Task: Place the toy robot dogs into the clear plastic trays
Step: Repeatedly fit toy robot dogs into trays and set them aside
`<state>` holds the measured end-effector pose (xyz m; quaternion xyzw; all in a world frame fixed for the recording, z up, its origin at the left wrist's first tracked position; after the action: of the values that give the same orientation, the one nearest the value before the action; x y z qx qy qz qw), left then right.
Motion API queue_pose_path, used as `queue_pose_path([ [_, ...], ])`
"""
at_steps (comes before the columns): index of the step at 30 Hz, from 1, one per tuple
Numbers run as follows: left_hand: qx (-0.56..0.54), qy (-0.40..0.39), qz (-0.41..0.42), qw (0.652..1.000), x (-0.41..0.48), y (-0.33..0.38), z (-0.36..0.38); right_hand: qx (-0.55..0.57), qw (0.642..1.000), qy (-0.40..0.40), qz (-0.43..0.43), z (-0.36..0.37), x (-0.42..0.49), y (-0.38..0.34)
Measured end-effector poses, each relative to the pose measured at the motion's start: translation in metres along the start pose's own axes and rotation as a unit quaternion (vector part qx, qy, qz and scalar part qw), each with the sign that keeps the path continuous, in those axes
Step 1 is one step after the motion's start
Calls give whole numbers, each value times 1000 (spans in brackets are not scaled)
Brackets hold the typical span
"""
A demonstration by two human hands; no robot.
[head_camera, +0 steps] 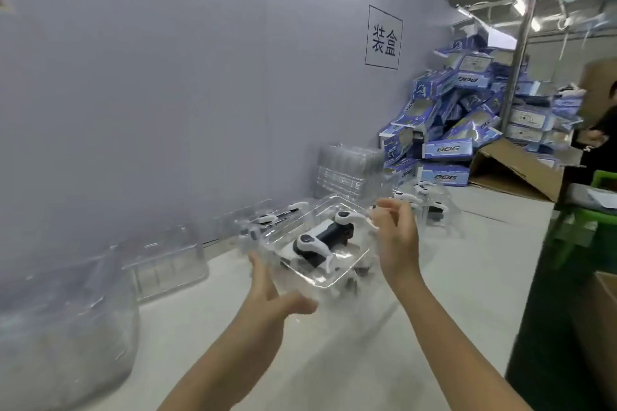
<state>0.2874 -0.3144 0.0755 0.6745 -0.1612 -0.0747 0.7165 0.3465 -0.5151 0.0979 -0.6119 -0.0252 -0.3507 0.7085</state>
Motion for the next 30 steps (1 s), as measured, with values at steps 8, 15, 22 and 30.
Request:
queue_pose_path([
  [8,74,65,-32,995,65,-60,29,-166,985,44,-17,-51,55,84],
  [15,-118,282,-150,940,74,-63,69,-70,982,172,0,-61,30,92],
  [22,-113,209,-200,951,107,-61,105,24,995,90,24,-54,-11,102],
  [30,-147,171,-233,946,169,-56,136,-17,992,127,23,-71,3,120],
])
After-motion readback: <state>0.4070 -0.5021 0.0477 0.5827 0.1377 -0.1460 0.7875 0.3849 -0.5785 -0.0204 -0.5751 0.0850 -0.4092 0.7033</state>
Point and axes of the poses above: each hand's wrist, its own x-axis towards the middle knuckle, its own z-axis out of the palm, y = z × x, the point moved 1 cm from there along x, towards the middle knuckle, and after that the axes turned 8 degrees about x, right-handed, at the moved point
